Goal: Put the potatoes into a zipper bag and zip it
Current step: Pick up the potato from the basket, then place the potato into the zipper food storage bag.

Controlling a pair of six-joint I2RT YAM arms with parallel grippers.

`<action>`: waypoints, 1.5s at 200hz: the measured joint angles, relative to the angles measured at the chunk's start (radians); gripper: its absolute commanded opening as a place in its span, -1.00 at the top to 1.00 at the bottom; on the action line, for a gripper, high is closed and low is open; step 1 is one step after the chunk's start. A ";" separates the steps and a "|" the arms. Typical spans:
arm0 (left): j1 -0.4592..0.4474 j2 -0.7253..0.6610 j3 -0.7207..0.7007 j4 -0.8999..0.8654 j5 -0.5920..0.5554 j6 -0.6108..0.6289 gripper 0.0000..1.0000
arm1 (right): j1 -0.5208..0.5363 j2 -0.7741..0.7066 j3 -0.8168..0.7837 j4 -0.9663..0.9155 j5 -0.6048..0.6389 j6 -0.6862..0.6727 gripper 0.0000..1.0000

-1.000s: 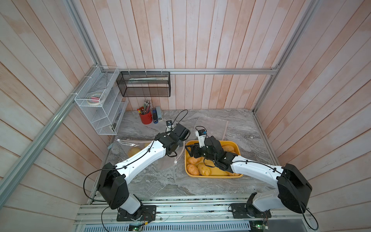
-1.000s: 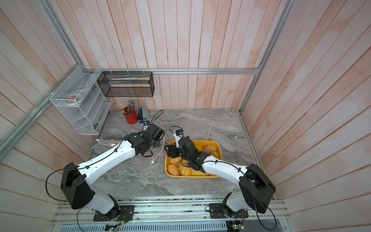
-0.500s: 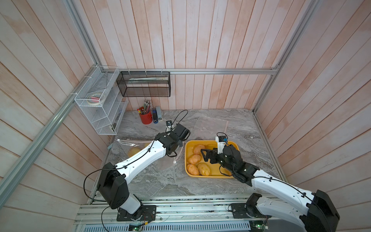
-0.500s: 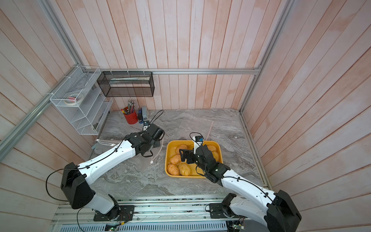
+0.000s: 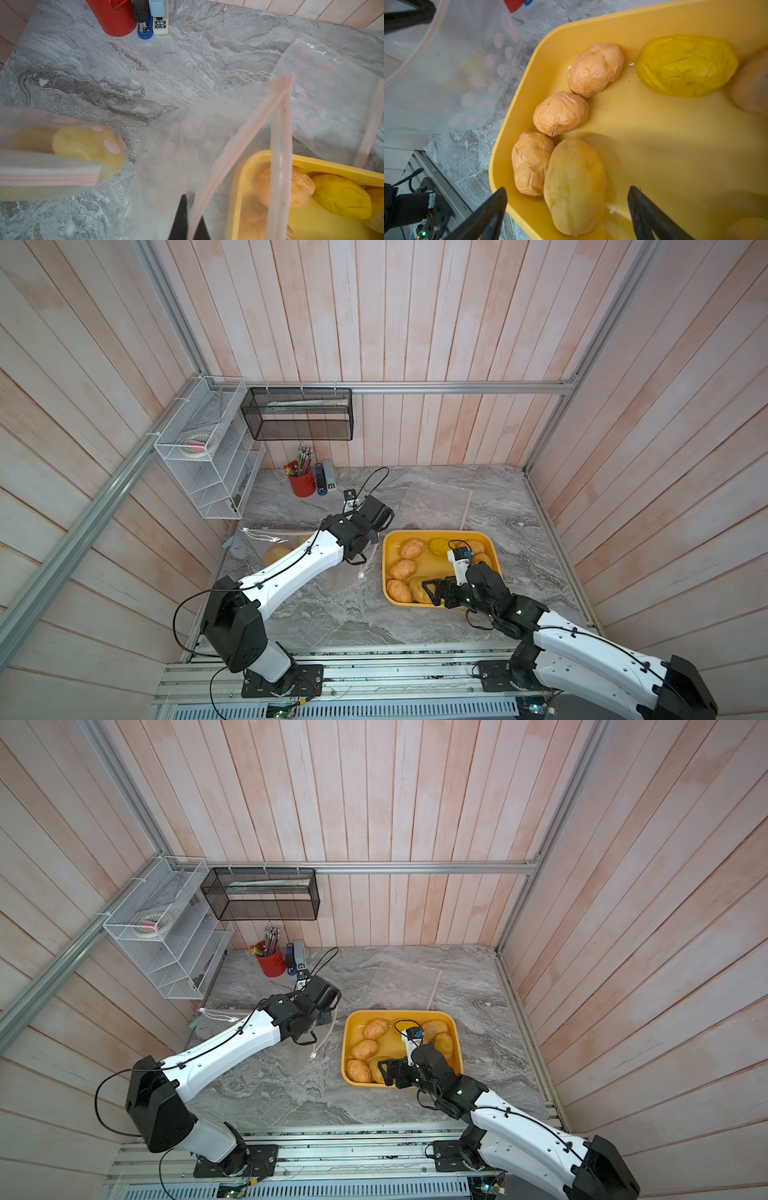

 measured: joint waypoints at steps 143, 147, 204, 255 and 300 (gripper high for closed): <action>0.000 -0.022 -0.015 0.043 0.029 0.019 1.00 | 0.073 0.365 0.154 -0.028 0.060 -0.015 0.23; 0.000 -0.026 -0.019 0.047 0.032 0.022 1.00 | 0.073 0.355 0.153 -0.031 0.061 -0.014 0.25; 0.000 -0.108 -0.094 0.137 0.108 0.064 1.00 | 0.073 0.150 0.153 -0.084 0.102 0.005 0.47; 0.000 -0.130 -0.104 0.188 0.143 0.086 1.00 | 0.073 0.046 0.261 -0.033 0.097 0.002 0.59; 0.000 -0.130 -0.122 0.214 0.167 0.094 1.00 | 0.072 0.168 0.418 0.071 0.080 -0.026 0.62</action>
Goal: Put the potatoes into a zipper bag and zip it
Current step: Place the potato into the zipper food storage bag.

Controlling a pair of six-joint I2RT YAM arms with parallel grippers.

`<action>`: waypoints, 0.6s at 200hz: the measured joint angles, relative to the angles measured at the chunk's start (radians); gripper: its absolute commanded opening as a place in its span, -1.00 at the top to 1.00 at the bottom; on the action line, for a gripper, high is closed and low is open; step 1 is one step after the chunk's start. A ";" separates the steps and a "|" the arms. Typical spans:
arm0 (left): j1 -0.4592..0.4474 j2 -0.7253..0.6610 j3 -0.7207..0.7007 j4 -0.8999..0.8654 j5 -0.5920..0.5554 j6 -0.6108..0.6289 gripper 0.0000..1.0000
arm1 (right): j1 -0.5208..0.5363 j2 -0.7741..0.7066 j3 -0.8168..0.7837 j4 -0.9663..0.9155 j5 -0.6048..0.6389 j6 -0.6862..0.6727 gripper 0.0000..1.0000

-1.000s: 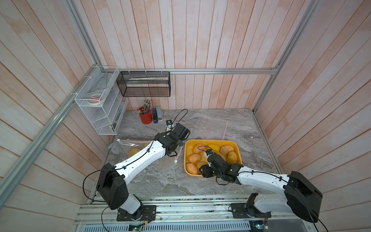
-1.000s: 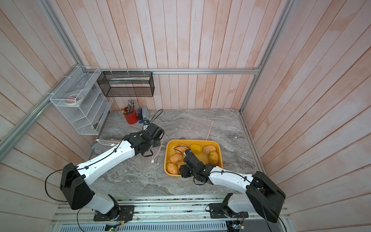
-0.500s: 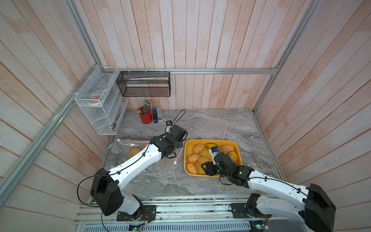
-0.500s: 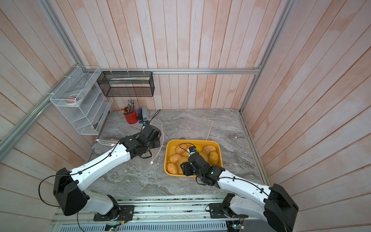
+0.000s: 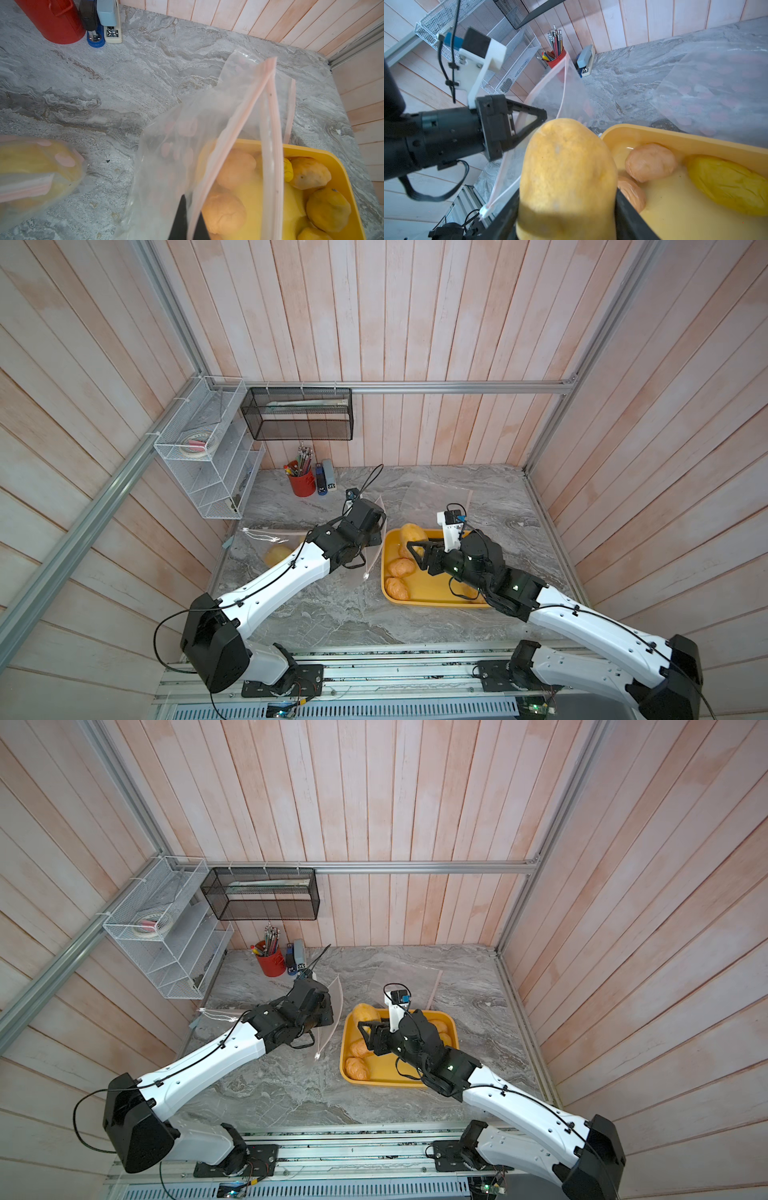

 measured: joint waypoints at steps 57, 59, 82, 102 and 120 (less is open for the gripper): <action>0.000 0.000 -0.010 0.023 0.023 0.007 1.00 | -0.059 0.201 0.174 0.066 -0.093 -0.004 0.70; 0.000 0.000 -0.010 0.025 0.024 0.008 1.00 | -0.061 0.207 0.177 0.068 -0.098 -0.004 0.70; 0.000 0.000 -0.020 0.044 0.039 0.015 1.00 | -0.077 0.267 0.203 0.092 -0.144 0.002 0.74; 0.002 0.000 -0.026 0.048 0.053 0.018 1.00 | -0.085 0.317 0.217 0.108 -0.187 0.009 0.76; 0.004 0.000 -0.026 0.051 0.061 0.019 1.00 | -0.090 0.351 0.219 0.114 -0.212 0.016 0.76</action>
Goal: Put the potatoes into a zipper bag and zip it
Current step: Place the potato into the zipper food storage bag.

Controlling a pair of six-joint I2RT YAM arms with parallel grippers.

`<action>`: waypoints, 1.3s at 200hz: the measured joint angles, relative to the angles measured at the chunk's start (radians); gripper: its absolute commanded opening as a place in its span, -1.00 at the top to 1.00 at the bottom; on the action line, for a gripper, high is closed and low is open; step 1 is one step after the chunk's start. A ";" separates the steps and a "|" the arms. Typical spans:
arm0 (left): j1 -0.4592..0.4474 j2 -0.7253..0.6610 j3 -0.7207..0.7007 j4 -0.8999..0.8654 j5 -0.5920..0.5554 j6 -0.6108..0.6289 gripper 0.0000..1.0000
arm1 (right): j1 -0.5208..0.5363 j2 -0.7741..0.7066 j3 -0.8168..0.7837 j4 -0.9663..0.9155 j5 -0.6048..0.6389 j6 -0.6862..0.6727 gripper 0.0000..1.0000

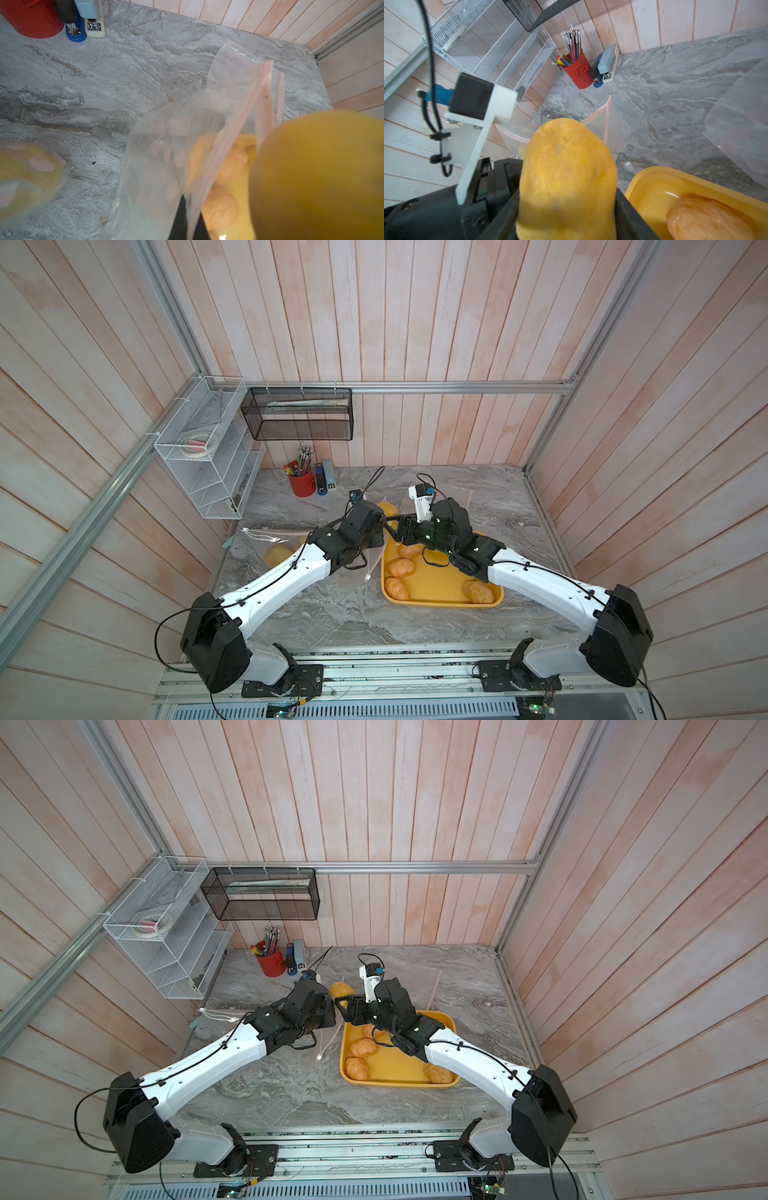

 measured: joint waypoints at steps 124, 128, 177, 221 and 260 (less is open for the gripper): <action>0.035 -0.006 -0.008 0.000 0.039 0.000 1.00 | -0.006 0.109 -0.015 -0.012 0.054 0.009 0.87; 0.036 -0.010 -0.010 0.000 0.039 0.000 1.00 | -0.005 0.111 -0.015 -0.015 0.060 0.008 0.87; 0.042 -0.038 -0.015 0.001 0.043 0.000 1.00 | 0.058 0.161 0.049 -0.138 0.214 -0.040 0.86; 0.046 -0.044 -0.016 0.001 0.047 0.000 1.00 | 0.107 0.206 0.151 -0.256 0.360 -0.097 0.79; 0.046 -0.044 -0.016 0.003 0.061 0.004 1.00 | 0.113 0.205 0.150 -0.239 0.293 -0.161 0.59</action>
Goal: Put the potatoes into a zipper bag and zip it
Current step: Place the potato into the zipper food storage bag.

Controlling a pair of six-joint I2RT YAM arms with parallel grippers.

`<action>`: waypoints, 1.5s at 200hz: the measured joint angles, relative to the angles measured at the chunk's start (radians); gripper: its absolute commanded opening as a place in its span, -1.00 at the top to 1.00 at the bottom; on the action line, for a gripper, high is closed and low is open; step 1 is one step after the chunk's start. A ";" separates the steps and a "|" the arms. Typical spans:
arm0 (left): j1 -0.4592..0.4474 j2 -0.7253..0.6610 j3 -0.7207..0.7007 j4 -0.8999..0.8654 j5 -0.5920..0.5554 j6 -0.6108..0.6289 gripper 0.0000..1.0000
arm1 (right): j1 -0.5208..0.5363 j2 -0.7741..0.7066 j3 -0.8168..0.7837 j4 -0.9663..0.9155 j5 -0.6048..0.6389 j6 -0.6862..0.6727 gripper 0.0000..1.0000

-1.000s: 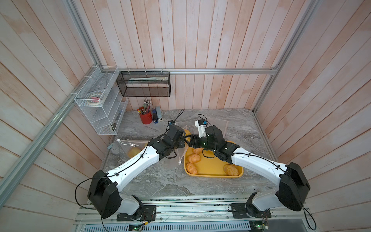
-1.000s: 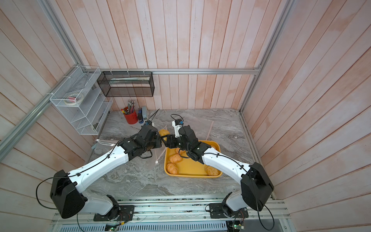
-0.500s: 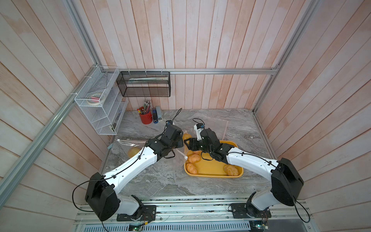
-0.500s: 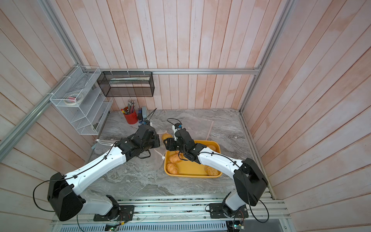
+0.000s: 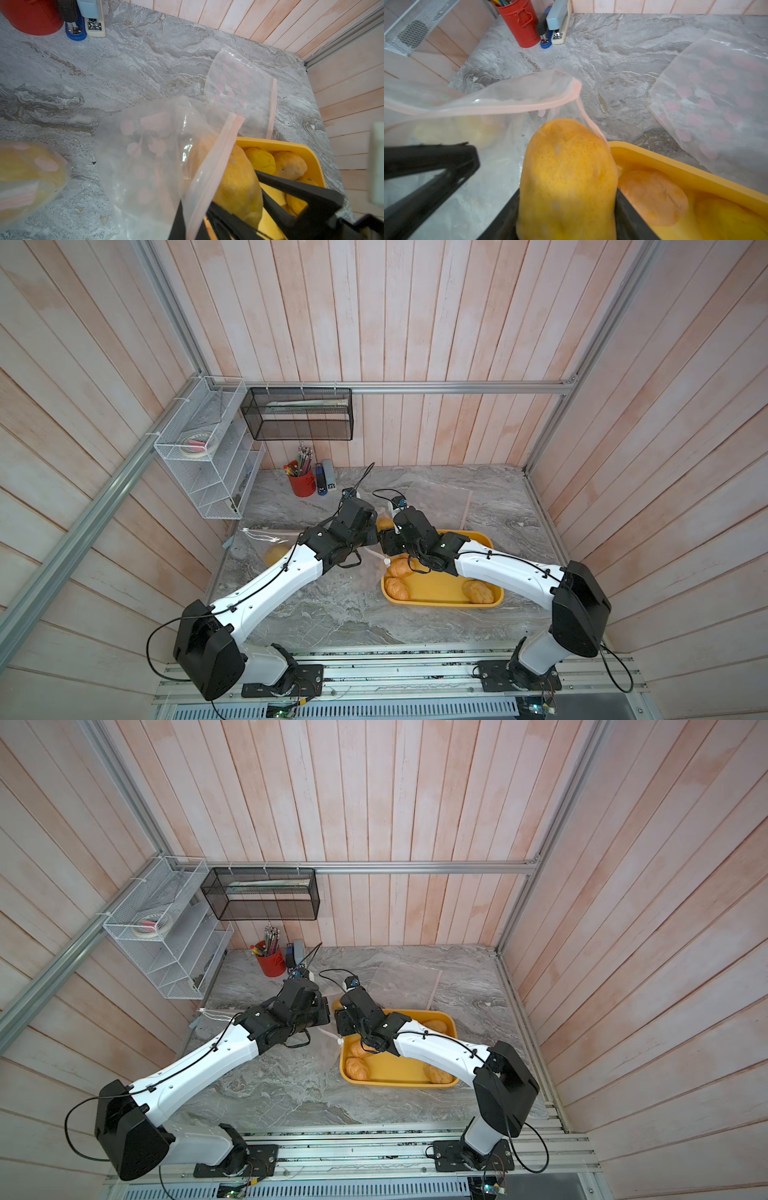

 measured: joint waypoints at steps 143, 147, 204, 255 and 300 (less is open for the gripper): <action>0.006 -0.001 0.000 0.009 0.011 0.011 1.00 | 0.004 0.094 0.111 -0.057 -0.051 -0.107 -0.09; 0.006 -0.001 0.000 0.009 0.012 0.011 1.00 | 0.004 0.099 0.116 -0.066 -0.042 -0.109 -0.11; 0.007 -0.001 0.000 0.010 0.026 0.011 1.00 | 0.004 0.122 0.142 -0.156 0.054 -0.134 -0.49; 0.011 -0.001 0.000 0.010 0.026 0.011 1.00 | 0.003 0.088 0.113 -0.136 0.000 -0.154 -0.80; 0.014 -0.003 0.000 0.023 0.032 0.008 1.00 | -0.005 -0.004 0.066 -0.078 -0.082 -0.147 -0.82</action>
